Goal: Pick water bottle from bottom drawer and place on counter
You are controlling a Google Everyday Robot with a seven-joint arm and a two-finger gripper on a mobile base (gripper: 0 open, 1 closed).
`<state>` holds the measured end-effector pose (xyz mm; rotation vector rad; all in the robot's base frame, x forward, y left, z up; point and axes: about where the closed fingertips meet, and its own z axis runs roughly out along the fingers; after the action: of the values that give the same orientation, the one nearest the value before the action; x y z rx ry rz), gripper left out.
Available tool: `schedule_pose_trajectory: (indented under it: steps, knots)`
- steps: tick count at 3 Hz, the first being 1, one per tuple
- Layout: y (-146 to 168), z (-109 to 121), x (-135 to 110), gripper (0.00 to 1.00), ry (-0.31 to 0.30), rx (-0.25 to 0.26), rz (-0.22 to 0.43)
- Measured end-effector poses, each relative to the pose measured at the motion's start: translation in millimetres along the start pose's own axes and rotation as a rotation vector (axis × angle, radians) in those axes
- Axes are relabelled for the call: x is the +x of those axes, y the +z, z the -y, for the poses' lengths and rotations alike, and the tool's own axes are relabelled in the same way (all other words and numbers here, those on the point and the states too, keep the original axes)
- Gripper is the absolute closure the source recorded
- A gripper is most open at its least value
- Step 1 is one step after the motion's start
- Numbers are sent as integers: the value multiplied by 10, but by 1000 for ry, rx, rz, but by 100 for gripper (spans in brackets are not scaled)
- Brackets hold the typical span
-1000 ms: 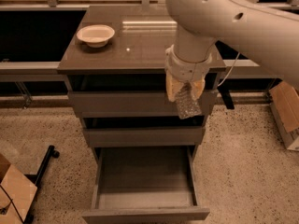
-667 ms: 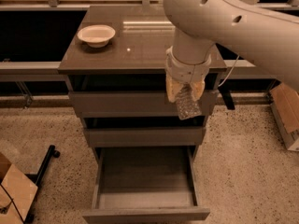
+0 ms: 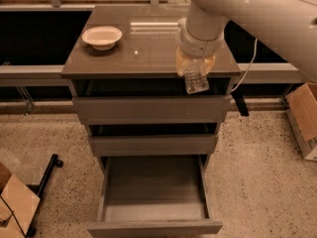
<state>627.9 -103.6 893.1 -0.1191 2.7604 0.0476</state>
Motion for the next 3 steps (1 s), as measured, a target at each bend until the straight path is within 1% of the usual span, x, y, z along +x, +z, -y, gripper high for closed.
schedule_pose_trajectory:
  steps: [1, 2, 3]
  knots:
    - [156, 81, -445, 100, 11, -55, 22]
    - [477, 151, -813, 100, 11, -97, 0]
    - [433, 166, -1016, 100, 25, -112, 39]
